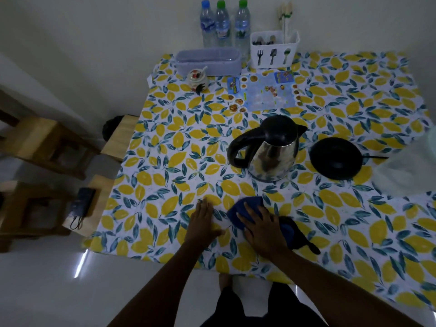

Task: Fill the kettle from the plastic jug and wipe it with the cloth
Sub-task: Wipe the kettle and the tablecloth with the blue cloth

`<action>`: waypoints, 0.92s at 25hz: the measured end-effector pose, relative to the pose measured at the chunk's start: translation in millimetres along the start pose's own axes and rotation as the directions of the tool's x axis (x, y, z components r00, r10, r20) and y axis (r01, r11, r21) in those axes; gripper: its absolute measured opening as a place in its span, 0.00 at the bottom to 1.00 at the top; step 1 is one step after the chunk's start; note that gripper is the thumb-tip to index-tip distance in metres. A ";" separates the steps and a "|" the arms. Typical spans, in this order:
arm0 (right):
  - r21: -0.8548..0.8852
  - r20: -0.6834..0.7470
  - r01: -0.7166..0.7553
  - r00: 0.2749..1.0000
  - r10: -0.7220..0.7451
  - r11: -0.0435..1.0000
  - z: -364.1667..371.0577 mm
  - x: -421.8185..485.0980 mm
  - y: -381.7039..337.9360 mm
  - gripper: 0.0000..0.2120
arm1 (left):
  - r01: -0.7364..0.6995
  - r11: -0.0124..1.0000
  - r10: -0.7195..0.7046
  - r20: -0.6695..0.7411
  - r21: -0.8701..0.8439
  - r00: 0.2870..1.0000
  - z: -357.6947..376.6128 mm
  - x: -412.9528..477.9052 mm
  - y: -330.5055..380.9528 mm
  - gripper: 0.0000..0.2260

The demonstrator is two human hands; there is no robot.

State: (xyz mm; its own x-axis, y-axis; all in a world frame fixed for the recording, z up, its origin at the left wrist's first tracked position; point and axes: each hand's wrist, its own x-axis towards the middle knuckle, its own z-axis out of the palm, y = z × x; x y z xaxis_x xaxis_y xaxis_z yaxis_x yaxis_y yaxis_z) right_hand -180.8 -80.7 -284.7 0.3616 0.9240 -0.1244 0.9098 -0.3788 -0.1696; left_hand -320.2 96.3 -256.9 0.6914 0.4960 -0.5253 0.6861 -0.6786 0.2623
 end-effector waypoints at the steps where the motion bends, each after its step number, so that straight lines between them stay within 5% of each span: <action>1: -0.010 0.008 -0.004 1.000 0.004 1.000 -6.0 18.7 1.8 0.25 | 0.016 1.000 -0.016 -0.008 0.002 1.000 3.1 -1.0 -0.3 0.48; 6: 0.060 -0.004 -0.259 0.966 0.259 0.964 -19.4 64.3 -21.9 0.25 | 0.006 0.999 -0.007 -0.023 -0.032 1.000 3.8 -1.0 -0.9 0.47; 11: 0.031 0.002 0.028 1.000 -0.028 0.999 -8.3 15.5 -16.9 0.25 | 0.003 0.999 -0.003 -0.004 -0.045 1.000 2.0 -2.6 -0.3 0.47; 16: 0.061 -0.002 -0.213 0.977 0.214 0.975 -27.1 71.4 -0.1 0.24 | 0.019 0.999 -0.018 0.026 -0.031 0.999 -4.2 -2.6 4.2 0.46; 18: 0.039 -0.006 -0.168 0.986 0.168 0.985 -13.6 27.1 -2.1 0.24 | 0.021 0.999 -0.020 0.028 -0.033 0.999 -4.5 -6.4 8.3 0.45; 21: -0.010 -0.065 -0.096 0.993 0.095 0.995 -1.1 -38.6 26.7 0.24 | -0.128 0.992 0.128 0.027 -0.004 0.991 -7.6 -3.0 29.2 0.44; 23: 0.033 -0.040 -0.297 0.954 0.298 0.954 -11.5 -23.6 51.5 0.24 | -0.229 0.973 0.227 0.051 0.025 0.973 -0.9 1.4 57.9 0.45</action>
State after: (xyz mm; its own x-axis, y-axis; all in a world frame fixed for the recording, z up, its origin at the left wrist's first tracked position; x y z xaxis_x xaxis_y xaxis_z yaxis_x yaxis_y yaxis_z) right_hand -140.2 -121.5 -279.3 0.6241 0.7704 -0.1301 0.7543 -0.6376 -0.1567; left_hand -279.3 58.2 -241.8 0.8168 0.3008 -0.4922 0.5040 -0.7873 0.3551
